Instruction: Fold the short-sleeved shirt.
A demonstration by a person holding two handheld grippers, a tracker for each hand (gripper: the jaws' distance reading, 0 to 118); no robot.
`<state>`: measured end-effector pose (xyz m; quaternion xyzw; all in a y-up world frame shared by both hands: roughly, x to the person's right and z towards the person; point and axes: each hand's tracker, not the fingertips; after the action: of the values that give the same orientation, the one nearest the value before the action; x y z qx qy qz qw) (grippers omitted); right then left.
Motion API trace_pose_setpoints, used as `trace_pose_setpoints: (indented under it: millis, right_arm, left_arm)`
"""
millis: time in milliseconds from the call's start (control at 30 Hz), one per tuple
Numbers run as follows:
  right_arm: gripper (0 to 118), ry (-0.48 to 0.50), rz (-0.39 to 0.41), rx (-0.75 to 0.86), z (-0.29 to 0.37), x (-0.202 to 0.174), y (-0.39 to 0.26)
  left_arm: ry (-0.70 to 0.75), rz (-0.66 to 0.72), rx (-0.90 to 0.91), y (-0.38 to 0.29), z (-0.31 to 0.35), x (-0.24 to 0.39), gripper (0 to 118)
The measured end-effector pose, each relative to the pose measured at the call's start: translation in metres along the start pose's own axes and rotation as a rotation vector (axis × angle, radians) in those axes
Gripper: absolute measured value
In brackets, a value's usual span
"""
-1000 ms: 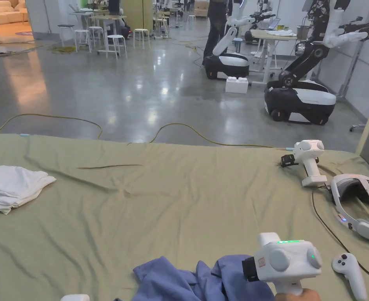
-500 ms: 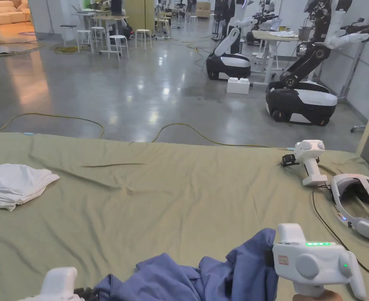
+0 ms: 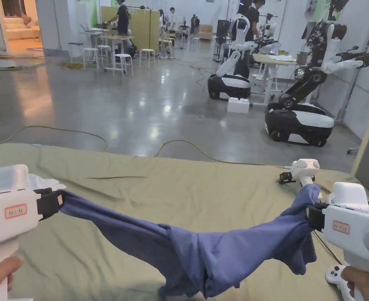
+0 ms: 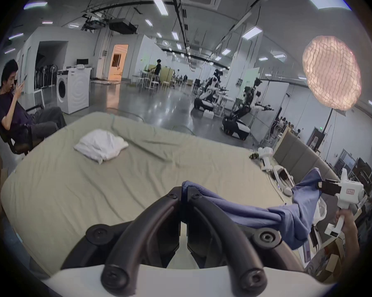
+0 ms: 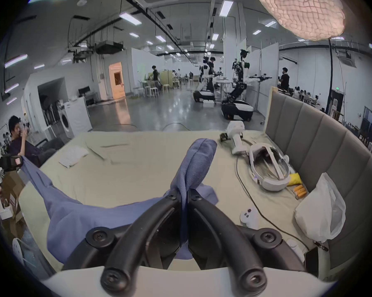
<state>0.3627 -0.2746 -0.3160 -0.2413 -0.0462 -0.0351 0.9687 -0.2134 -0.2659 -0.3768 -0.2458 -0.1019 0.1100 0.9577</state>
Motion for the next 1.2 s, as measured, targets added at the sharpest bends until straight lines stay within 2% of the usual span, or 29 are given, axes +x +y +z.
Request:
trace_pose_setpoints:
  millis: [67,267,533,733,933,1200]
  right_arm:
    - [5,-0.008,0.054,0.026,0.008,-0.010,0.015]
    - [5,-0.052,0.077,0.113,0.019,-0.029,0.044]
    - [5,-0.080,0.072,0.169,-0.008,-0.051,0.069]
    - [5,-0.107,0.030,0.222,-0.029,-0.059,0.071]
    - [5,-0.111,0.031,0.171,-0.051,-0.056,0.038]
    - [5,-0.155,0.050,0.060,-0.057,-0.052,-0.069]
  left_arm:
    - [0.005,0.005,0.023,0.018,0.007,0.006,5]
    - [0.017,0.010,0.073,0.051,0.005,0.013,6]
    - [0.058,0.005,0.086,0.084,-0.025,0.017,6]
    - [0.094,-0.024,0.093,0.082,-0.042,0.014,6]
    - [0.135,-0.082,0.048,0.036,-0.057,0.006,6]
    - [0.168,-0.158,-0.115,-0.094,-0.058,-0.015,6]
